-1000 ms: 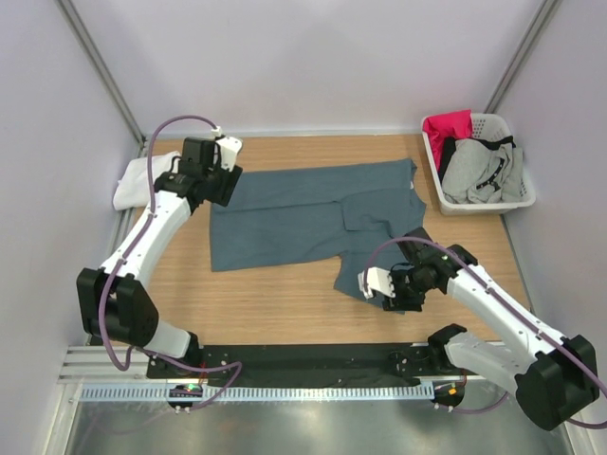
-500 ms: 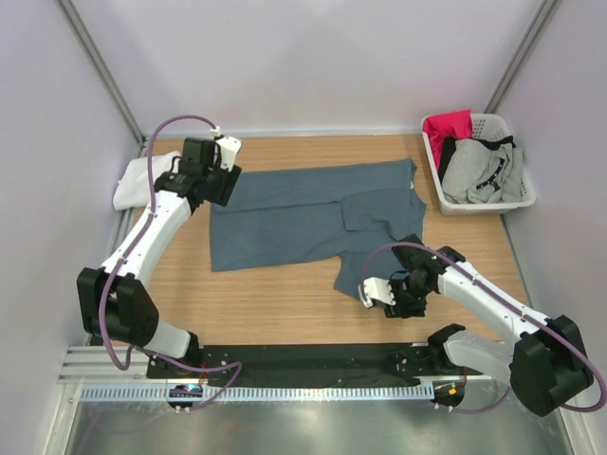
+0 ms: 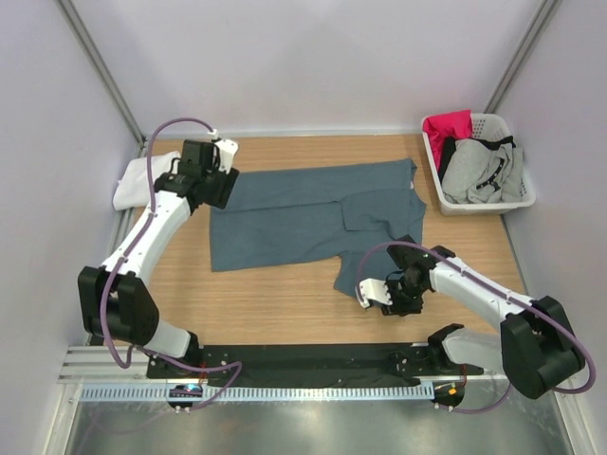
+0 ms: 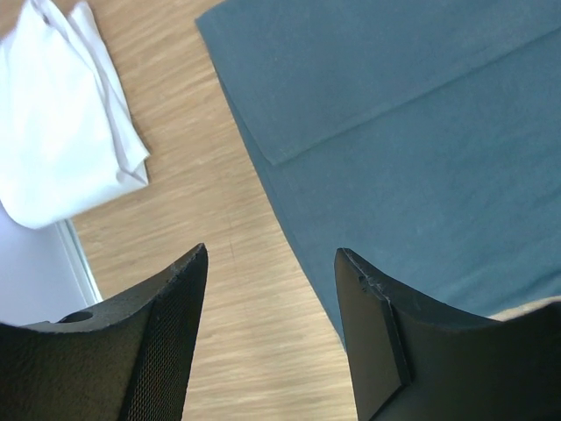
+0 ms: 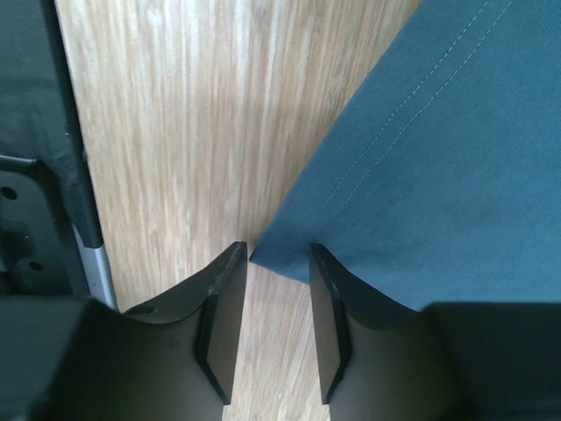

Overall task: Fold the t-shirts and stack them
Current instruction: Fold the tshirt

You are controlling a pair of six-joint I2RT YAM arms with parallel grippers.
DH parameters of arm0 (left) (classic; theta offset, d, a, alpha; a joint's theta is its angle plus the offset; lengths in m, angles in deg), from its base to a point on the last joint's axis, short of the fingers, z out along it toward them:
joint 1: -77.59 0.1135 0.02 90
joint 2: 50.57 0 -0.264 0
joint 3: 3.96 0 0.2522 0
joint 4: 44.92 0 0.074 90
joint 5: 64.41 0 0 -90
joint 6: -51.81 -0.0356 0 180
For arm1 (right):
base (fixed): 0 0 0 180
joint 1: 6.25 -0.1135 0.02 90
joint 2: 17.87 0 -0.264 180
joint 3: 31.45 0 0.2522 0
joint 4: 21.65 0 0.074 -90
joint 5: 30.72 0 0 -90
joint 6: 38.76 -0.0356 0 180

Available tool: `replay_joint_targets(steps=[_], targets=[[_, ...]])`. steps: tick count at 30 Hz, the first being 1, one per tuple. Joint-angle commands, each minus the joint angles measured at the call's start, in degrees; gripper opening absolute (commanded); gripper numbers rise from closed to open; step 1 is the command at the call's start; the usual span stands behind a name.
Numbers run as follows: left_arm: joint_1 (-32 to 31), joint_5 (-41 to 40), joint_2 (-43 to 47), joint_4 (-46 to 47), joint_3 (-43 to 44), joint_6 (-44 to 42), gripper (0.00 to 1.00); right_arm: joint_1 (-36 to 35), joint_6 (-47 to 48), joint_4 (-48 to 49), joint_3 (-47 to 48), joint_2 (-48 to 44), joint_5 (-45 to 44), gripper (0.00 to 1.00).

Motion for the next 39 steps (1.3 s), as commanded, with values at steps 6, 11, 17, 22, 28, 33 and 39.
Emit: replay_joint_targets(steps=[6, 11, 17, 22, 28, 33, 39], targets=[[10.03, 12.81, -6.33, -17.97, 4.84, 17.09, 0.59, -0.41, 1.23, 4.64, -1.13, 1.49, -1.92, 0.21], [15.32, 20.74, -6.1, -21.71, 1.79, 22.81, 0.59, -0.33, 0.44, 2.88, 0.01, -0.88, -2.01, 0.04], [16.2, 24.68, -5.12, -23.2, -3.67, 24.22, 0.58, -0.33, -0.7, 2.0, 1.15, -2.82, -2.45, 0.02], [17.87, 26.45, -4.77, -22.94, -8.77, 27.11, 0.55, -0.41, -2.02, 2.79, 1.77, -2.73, -2.8, 0.02], [20.77, 25.4, -6.08, -22.85, -12.29, 28.17, 0.47, -0.33, -3.51, 3.05, 3.79, -2.03, -2.54, 0.03], [20.86, 24.52, -9.33, -21.01, -12.03, 28.44, 0.41, -0.33, -3.96, 3.58, 3.88, -1.59, -2.54, 0.03], [20.86, 24.34, -13.99, -20.39, -10.36, 28.53, 0.4, -0.41, -4.39, 3.93, 3.09, -1.94, -2.71, 0.03]])
